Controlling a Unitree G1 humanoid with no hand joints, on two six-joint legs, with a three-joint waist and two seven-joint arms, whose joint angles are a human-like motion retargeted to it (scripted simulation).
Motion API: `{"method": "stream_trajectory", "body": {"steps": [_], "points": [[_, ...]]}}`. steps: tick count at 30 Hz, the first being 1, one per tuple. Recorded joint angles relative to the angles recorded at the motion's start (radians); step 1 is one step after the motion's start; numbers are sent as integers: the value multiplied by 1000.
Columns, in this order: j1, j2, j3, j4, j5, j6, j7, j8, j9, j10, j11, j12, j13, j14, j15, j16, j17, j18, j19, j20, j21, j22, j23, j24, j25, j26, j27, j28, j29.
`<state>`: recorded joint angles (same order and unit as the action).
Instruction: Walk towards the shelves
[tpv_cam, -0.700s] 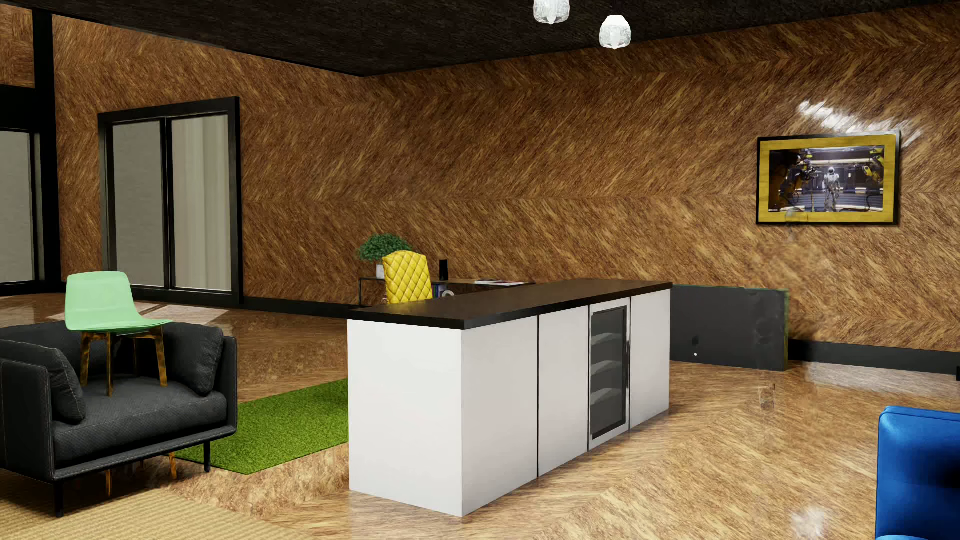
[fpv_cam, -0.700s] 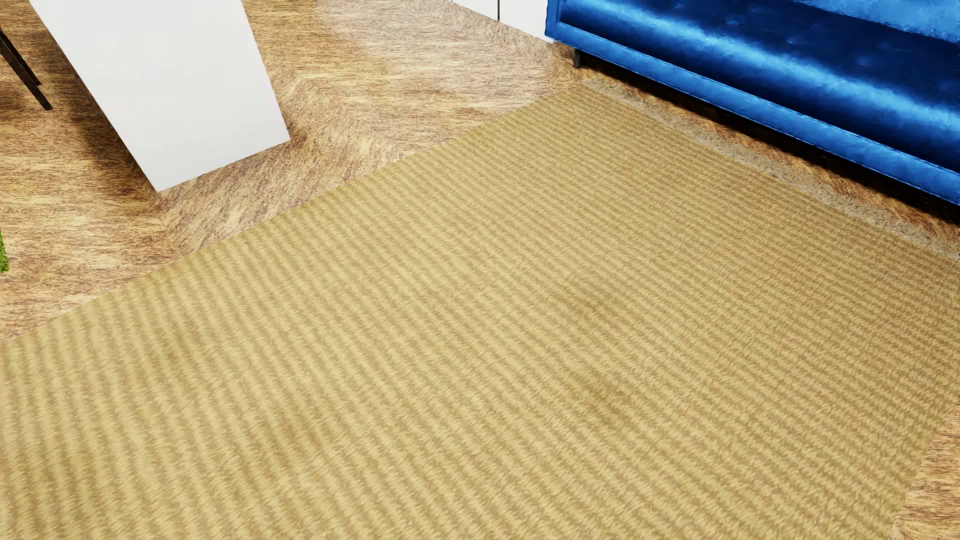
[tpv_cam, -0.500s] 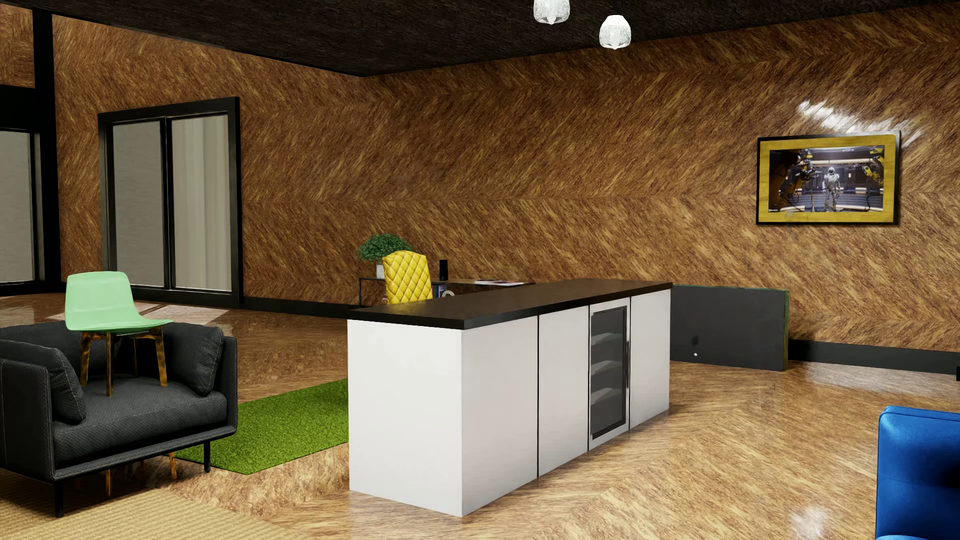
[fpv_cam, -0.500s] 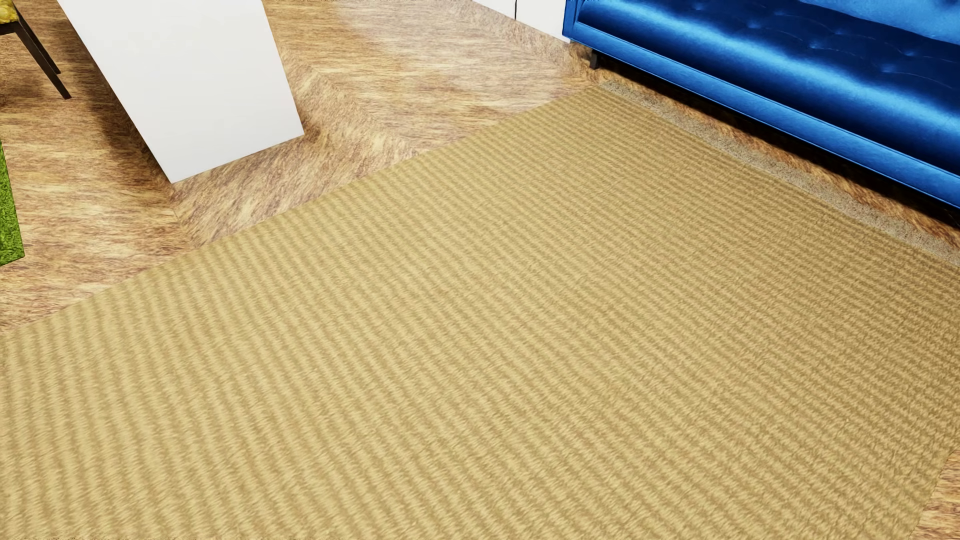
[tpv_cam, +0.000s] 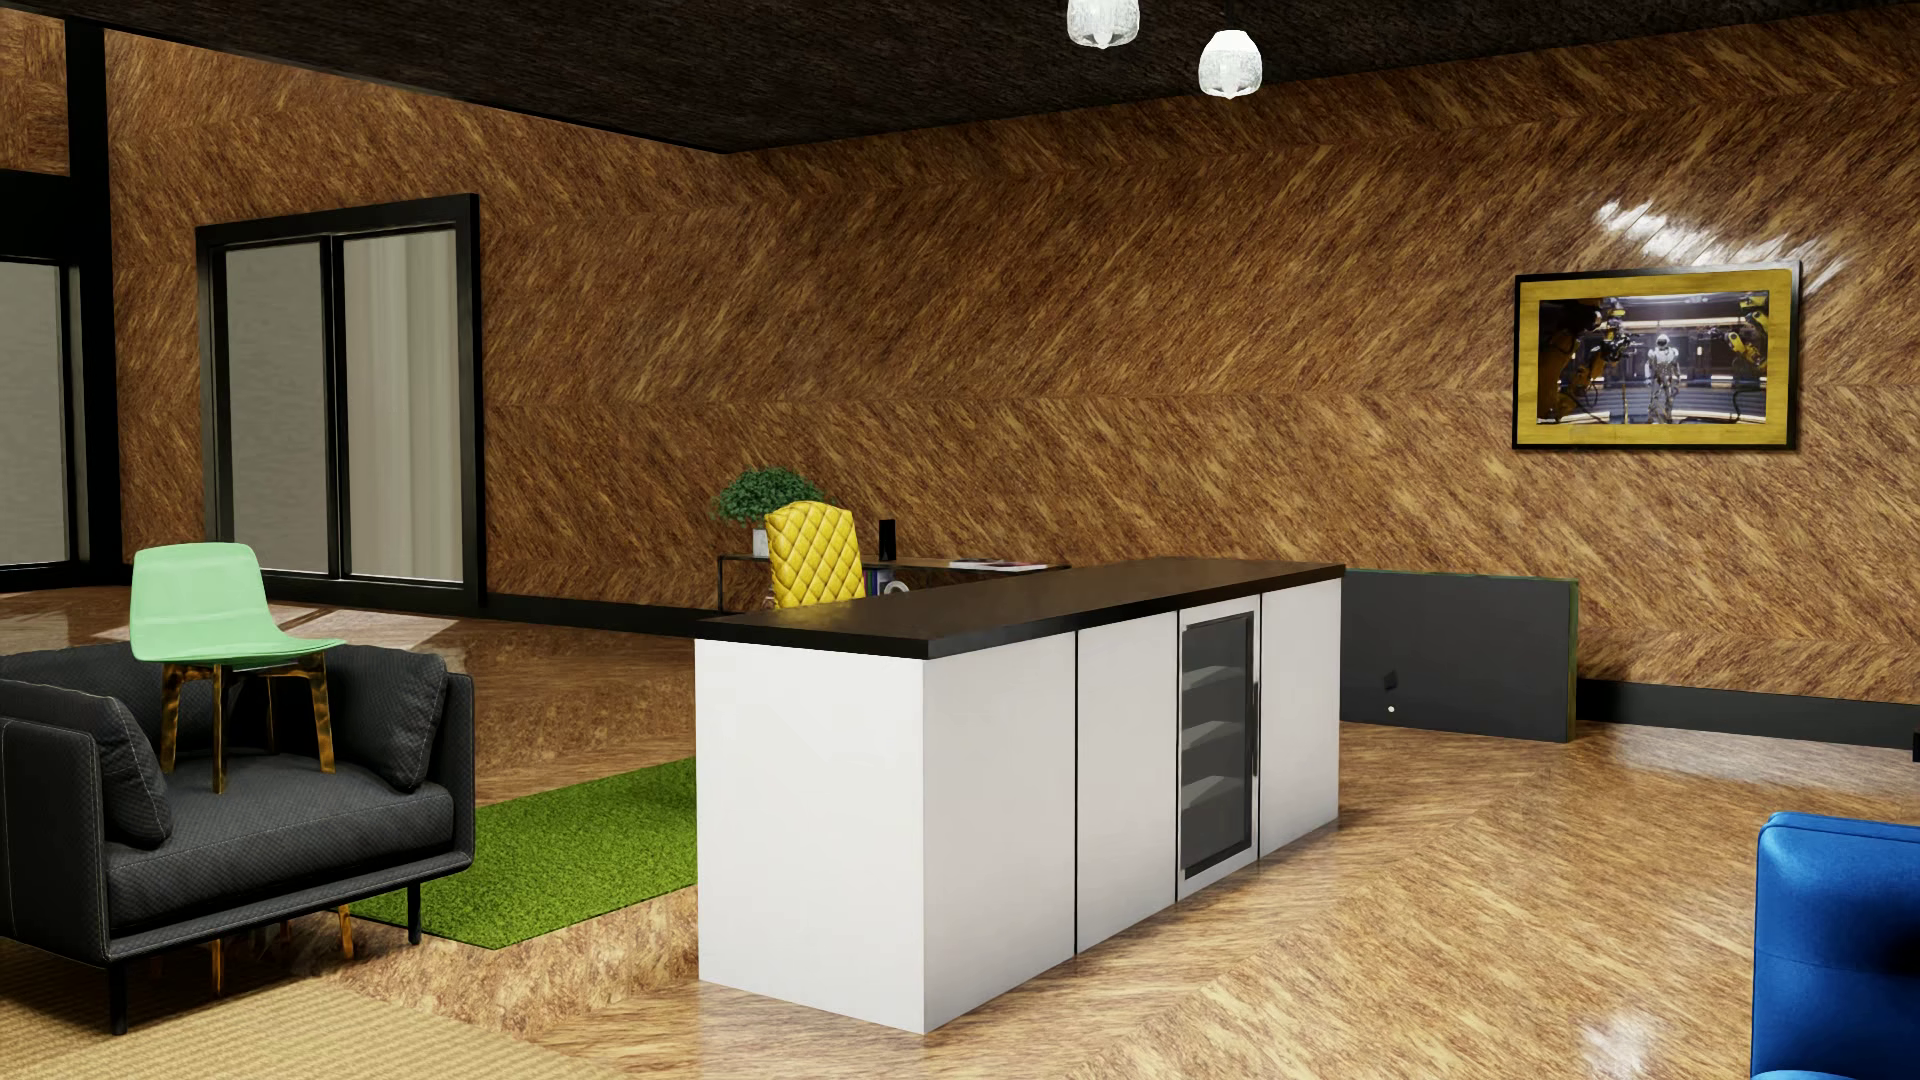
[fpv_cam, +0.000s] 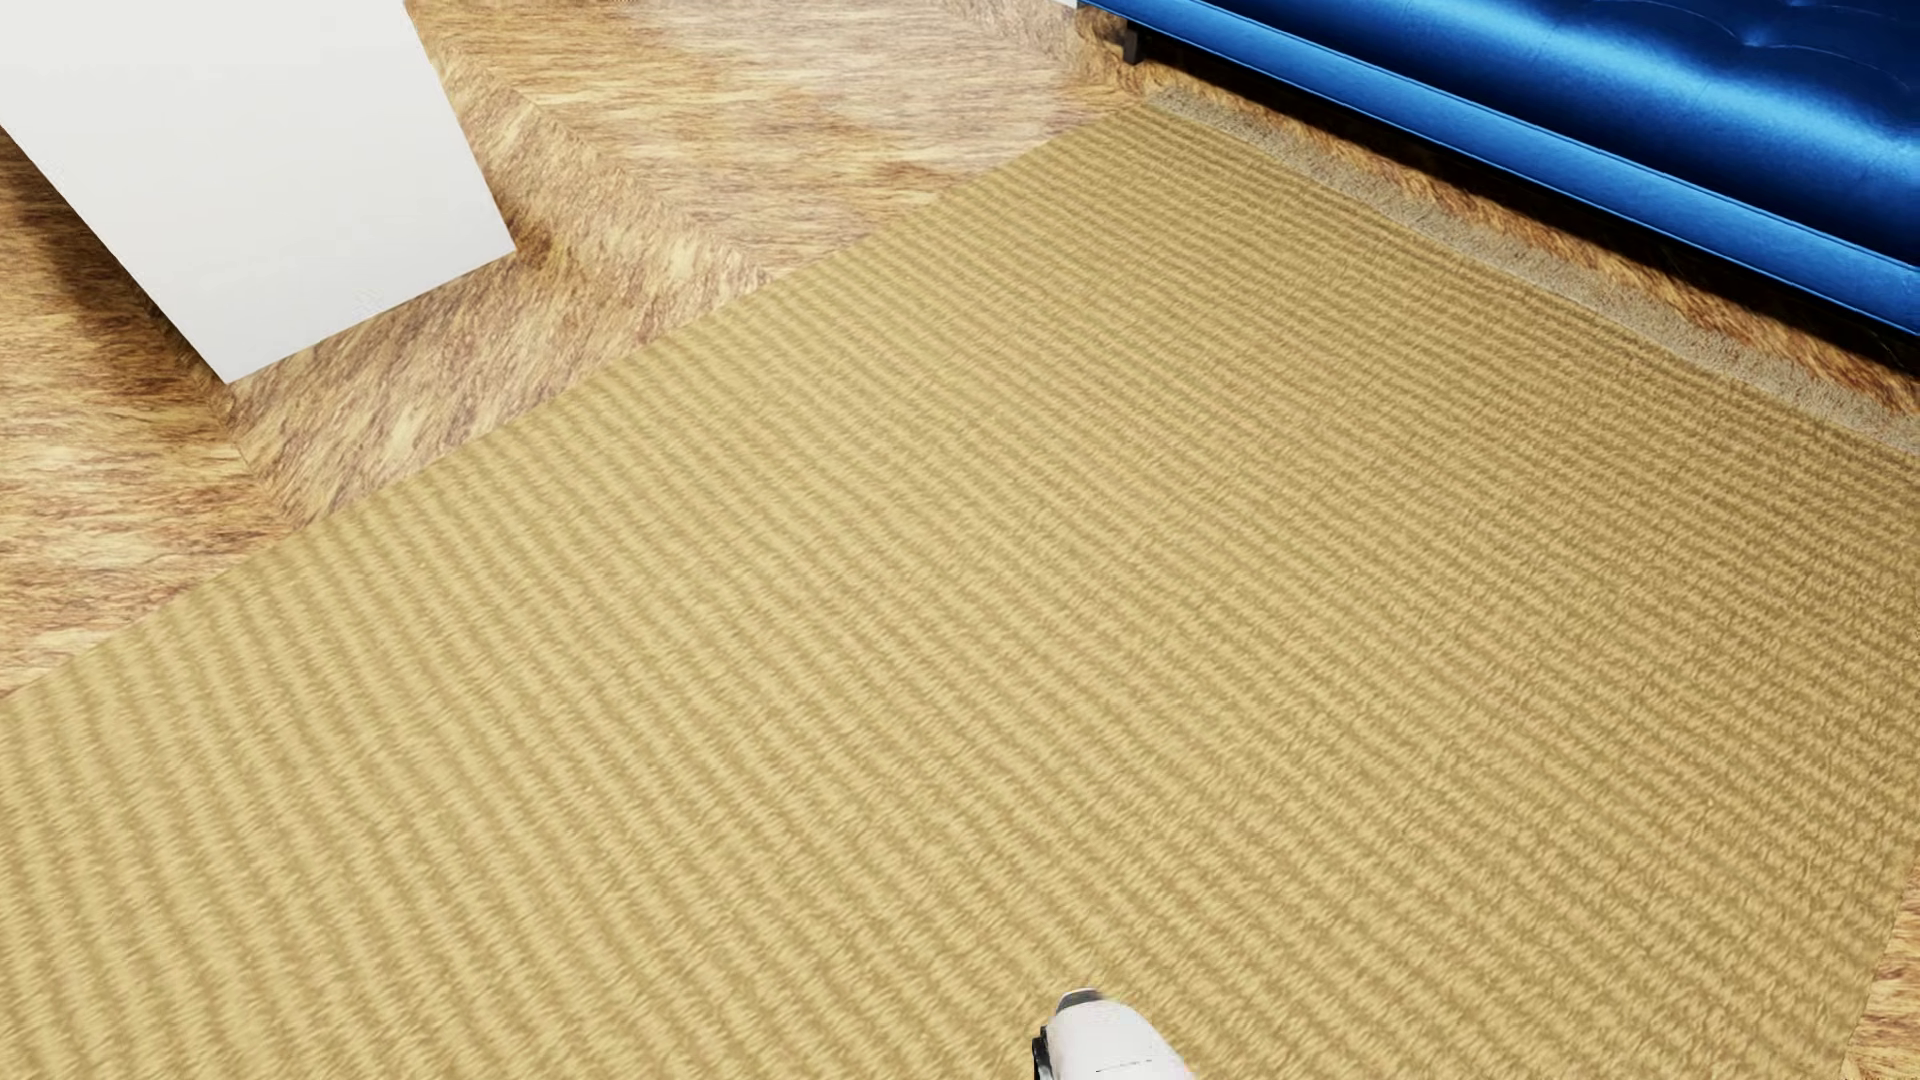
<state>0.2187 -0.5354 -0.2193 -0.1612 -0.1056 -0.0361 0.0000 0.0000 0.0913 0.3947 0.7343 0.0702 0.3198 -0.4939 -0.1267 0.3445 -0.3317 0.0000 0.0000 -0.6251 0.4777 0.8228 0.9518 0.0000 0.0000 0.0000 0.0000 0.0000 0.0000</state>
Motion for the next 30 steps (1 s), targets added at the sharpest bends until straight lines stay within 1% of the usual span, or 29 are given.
{"method": "stream_trajectory", "body": {"steps": [2, 3, 4, 5, 6, 7, 8, 9, 10, 11, 12, 13, 14, 15, 16, 17, 18, 19, 20, 21, 22, 23, 24, 25, 26, 27, 28, 29, 30], "points": [[76, -35, -22, 5, 4, 2, 0, 0, 11, -4, -64, -24, 5, -33, 10, 0, 0, 0, 0, -2, -11, 24, 39, 0, 0, 0, 0, 0, 0], [109, -47, -57, 0, -28, 2, 0, 0, 6, -24, -36, -32, 2, -17, -4, -3, -3, 0, 0, -16, -6, 50, 47, 0, 0, 0, 0, 0, 0], [131, -62, -72, 24, 0, 11, 0, 0, -3, -16, -8, -16, 3, 2, 0, 21, -4, 0, 0, -73, 5, 8, 56, 0, 0, 0, 0, 0, 0], [115, -100, -102, 53, 10, 23, 0, 0, -18, 12, 72, 2, 4, 52, -31, -10, 2, 0, 0, -2, -2, 59, 68, 0, 0, 0, 0, 0, 0], [132, -72, -112, 73, 22, 45, 0, 0, -16, 56, 126, 12, 18, 134, -65, -9, -16, 0, 0, -76, 4, 76, 46, 0, 0, 0, 0, 0, 0], [114, -42, -109, 88, 40, 45, 0, 0, -23, 140, 161, 47, -2, 303, -102, -6, -5, 0, 0, -73, 29, 70, 78, 0, 0, 0, 0, 0, 0], [20, -13, -90, 86, 30, 29, 0, 0, -50, 315, 175, 73, -1, 485, -144, -1, 0, 0, 0, -87, 28, 83, 83, 0, 0, 0, 0, 0, 0], [-69, 70, -81, 121, 69, 39, 0, 0, -11, 536, 164, 82, -11, 600, -181, -12, -2, 0, 0, -97, 3, 91, 61, 0, 0, 0, 0, 0, 0], [-185, 127, -5, 131, 110, 43, 0, 0, 7, 763, 142, 109, -24, 598, -209, -6, 14, 0, 0, -68, -2, 65, 36, 0, 0, 0, 0, 0, 0], [-272, 226, 42, 113, 108, 22, 0, 0, 23, 909, 96, 118, -39, 570, -222, 5, 7, 0, 0, -103, 16, 79, 26, 0, 0, 0, 0, 0, 0], [-386, 304, 95, 90, 97, 3, 0, 0, 16, 957, 48, 141, -44, 557, -231, -4, 4, 0, 0, -84, 11, 93, -14, 0, 0, 0, 0, 0, 0], [-479, 386, 176, 86, 106, -4, 0, 0, 28, 891, -19, 160, -60, 592, -225, -12, 6, 0, 0, -24, 13, 84, -43, 0, 0, 0, 0, 0, 0], [-534, 488, 239, 70, 96, -25, 0, 0, 35, 733, -85, 194, -65, 653, -215, -1, 10, 0, 0, 1, -8, 50, -78, 0, 0, 0, 0, 0, 0], [-594, 565, 280, 53, 89, -33, 0, 0, 36, 540, -153, 195, -81, 726, -202, 11, -10, 0, 0, -46, -2, 58, -113, 0, 0, 0, 0, 0, 0], [-634, 639, 312, 50, 85, -35, 0, 0, 33, 346, -197, 216, -104, 749, -209, 21, -23, 0, 0, -45, -4, 46, -142, 0, 0, 0, 0, 0, 0], [-665, 706, 347, 49, 85, -35, 0, 0, 27, 168, -237, 224, -122, 633, -226, 17, -35, 0, 0, -26, -11, 48, -171, 0, 0, 0, 0, 0, 0], [-690, 760, 363, 56, 84, -29, 0, 0, 11, 50, -252, 238, -145, 388, -246, 22, -49, 0, 0, -39, -12, 34, -195, 0, 0, 0, 0, 0, 0], [-715, 794, 378, 57, 75, -35, 0, 0, -2, 45, -247, 244, -167, 205, -267, 17, -54, 0, 0, -43, -20, 58, -196, 0, 0, 0, 0, 0, 0], [-725, 825, 417, 63, 75, -35, 0, 0, 8, 37, -237, 247, -176, 254, -276, 22, -53, 0, 0, -62, -41, 54, -191, 0, 0, 0, 0, 0, 0], [-769, 854, 432, 55, 62, -46, 0, 0, 1, 99, -211, 254, -172, 508, -243, 24, -48, 0, 0, -59, -60, 60, -183, 0, 0, 0, 0, 0, 0], [-813, 846, 443, 37, 37, -74, 0, 0, -10, 180, -164, 253, -160, 727, -147, 20, -31, 0, 0, -70, -83, 70, -166, 0, 0, 0, 0, 0, 0], [-785, 839, 422, 6, 4, -99, 0, 0, -1, 255, -33, 247, -142, 777, 42, 21, -12, 0, 0, -83, -76, 94, -137, 0, 0, 0, 0, 0, 0], [-750, 747, 388, -25, -9, -99, 0, 0, -13, 290, 164, 232, -120, 770, 244, 16, -5, 0, 0, -95, -64, 116, -104, 0, 0, 0, 0, 0, 0], [-703, 616, 358, -62, -37, -109, 0, 0, -19, 296, 398, 227, -110, 736, 261, 18, -11, 0, 0, -75, -21, 92, -90, 0, 0, 0, 0, 0, 0], [-590, 532, 309, -83, -50, -110, 0, 0, 6, 253, 564, 211, -100, 670, 118, 15, -9, 0, 0, -45, -12, 81, -96, 0, 0, 0, 0, 0, 0], [-478, 443, 255, -74, -40, -91, 0, 0, 23, 210, 644, 175, -93, 593, -8, 11, -9, 0, 0, -45, 9, 92, -85, 0, 0, 0, 0, 0, 0], [-397, 339, 193, -67, -21, -67, 0, 0, 22, 178, 642, 146, -80, 520, -90, 12, -10, 0, 0, -20, 12, 75, -81, 0, 0, 0, 0, 0, 0], [-300, 263, 125, -57, -17, -48, 0, 0, 22, 128, 562, 121, -63, 437, -129, 23, -11, 0, 0, -13, 9, 45, -75, 0, 0, 0, 0, 0, 0], [-197, 222, 70, -43, -19, -37, 0, 0, 28, 84, 423, 96, -32, 352, -129, 49, -23, 0, 0, -35, 20, -12, -101, 0, 0, 0, 0, 0, 0]]}}
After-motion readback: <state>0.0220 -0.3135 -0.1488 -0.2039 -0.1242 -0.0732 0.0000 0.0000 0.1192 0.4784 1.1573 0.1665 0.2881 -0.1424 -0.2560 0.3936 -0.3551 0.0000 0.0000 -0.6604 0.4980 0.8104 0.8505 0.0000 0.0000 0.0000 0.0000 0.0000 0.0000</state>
